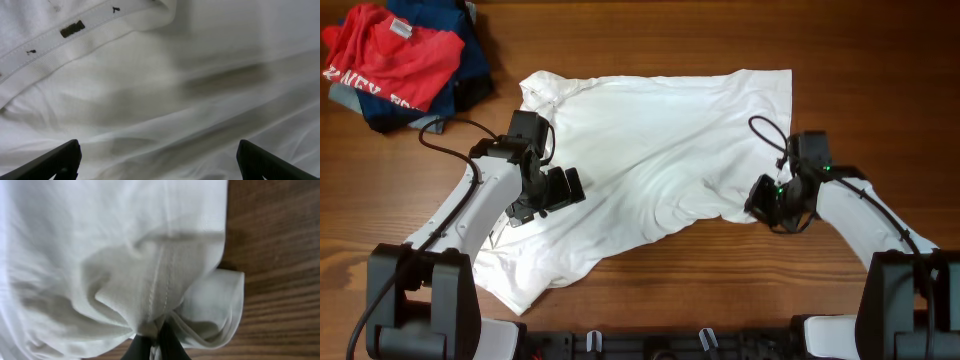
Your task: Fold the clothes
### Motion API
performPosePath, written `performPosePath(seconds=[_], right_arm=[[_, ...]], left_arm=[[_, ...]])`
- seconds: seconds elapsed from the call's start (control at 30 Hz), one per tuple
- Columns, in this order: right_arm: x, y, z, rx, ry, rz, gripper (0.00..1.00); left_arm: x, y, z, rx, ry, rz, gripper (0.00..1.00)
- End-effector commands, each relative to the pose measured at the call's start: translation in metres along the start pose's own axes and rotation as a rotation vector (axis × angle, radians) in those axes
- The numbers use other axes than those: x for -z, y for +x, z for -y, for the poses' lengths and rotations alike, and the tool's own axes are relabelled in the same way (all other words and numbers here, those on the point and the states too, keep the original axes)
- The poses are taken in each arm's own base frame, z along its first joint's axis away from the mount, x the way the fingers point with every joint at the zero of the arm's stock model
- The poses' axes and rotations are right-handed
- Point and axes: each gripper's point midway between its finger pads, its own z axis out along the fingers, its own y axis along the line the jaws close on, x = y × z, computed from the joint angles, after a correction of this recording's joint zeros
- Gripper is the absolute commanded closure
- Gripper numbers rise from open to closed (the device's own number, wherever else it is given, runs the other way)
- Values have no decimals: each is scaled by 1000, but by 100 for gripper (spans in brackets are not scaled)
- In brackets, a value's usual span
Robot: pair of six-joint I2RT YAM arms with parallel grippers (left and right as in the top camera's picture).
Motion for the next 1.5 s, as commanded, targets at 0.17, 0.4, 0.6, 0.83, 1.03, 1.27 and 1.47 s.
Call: performPosePath(seconds=[0.17,0.4,0.6,0.83,1.03,1.27,1.47], right_arm=[[105,-138,-68,-16,-149,455,96],[138,-165,-51,-11,-86,519,1],[124,-139,-38,15,-30,397,0],[107,-126,-25,1,11,333,3],[108,-110,-23,-67,1,276,7],[156,-75,-26,-60,-17,329,5],[179,-49,-18,-11,15,348,1]], left_arm=[[-3,-3,-2,6,-5,4,0],[-3,-5,0,5,0,14,0],[-3,-5,0,5,1,13,0],[-3,-3,-1,6,-3,6,1],[-2,13,-9,14,-33,-58,6],[22,13,0,57,30,4,8],[84,40,-6,76,100,121,16]])
